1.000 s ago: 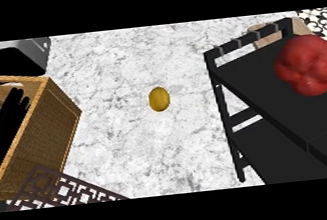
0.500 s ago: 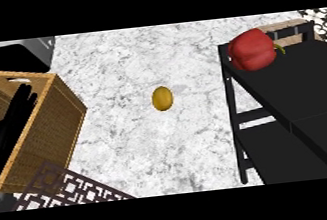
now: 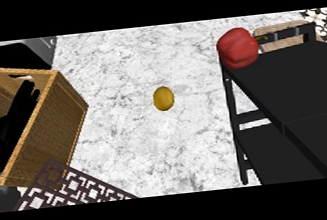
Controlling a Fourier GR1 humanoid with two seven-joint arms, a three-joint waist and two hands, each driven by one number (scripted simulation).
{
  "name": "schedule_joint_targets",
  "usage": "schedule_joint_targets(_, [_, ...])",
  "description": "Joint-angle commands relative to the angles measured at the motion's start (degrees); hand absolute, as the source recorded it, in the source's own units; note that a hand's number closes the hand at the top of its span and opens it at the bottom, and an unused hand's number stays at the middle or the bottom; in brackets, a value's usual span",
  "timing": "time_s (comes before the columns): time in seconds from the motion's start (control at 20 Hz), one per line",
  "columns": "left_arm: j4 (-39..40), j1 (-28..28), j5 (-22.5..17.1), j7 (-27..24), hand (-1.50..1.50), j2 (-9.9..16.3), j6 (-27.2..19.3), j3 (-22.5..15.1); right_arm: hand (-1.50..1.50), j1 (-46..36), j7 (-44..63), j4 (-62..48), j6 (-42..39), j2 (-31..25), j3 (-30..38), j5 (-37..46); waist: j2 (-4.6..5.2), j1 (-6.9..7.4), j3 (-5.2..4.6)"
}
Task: Pick the bell pepper from the placemat and place it in the tiered shelf
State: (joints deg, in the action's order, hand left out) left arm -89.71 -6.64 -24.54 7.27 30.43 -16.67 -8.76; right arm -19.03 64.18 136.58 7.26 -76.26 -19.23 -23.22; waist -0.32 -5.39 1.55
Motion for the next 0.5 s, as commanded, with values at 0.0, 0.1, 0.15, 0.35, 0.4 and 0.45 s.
schedule_joint_targets(0.0, [-0.3, -0.4, 0.2, 0.3, 0.00, 0.0, 0.0, 0.2, -1.50, -3.9, 10.6, 13.6, 5.0, -3.0, 4.6, -3.1, -1.74, 0.23, -2.01])
schedule_joint_targets(0.1, [1.3, 0.2, 0.2, -0.8, 0.00, -0.4, 1.0, -0.2, -1.50, -4.5, 10.3, 14.0, 5.1, -3.6, 3.9, -3.2, -1.70, -0.37, -2.06])
schedule_joint_targets(0.15, [-0.6, -2.6, 0.3, 1.7, 0.00, -0.3, -0.2, -0.3, -1.50, -4.9, 10.8, 13.2, 6.2, -3.2, 3.9, -3.4, -1.40, 0.35, -1.88])
schedule_joint_targets(0.35, [0.6, -1.9, 0.3, 1.7, 0.00, -0.6, 0.1, -0.4, -1.50, -7.0, 11.6, 13.2, 6.9, -4.4, 2.9, -4.1, -1.48, 0.48, -2.00])
schedule_joint_targets(0.4, [2.3, -1.4, -0.5, -0.1, 0.00, -0.7, 1.4, 0.6, -1.50, -6.5, 11.9, 13.2, 8.2, -4.1, 2.0, -3.0, -1.16, 0.75, -1.98])
schedule_joint_targets(0.45, [0.9, -2.9, -0.5, 1.6, 0.00, -0.4, 0.9, 0.6, -1.50, -7.2, 12.1, 13.3, 8.4, -4.0, 1.4, -3.1, -1.26, 1.08, -1.96])
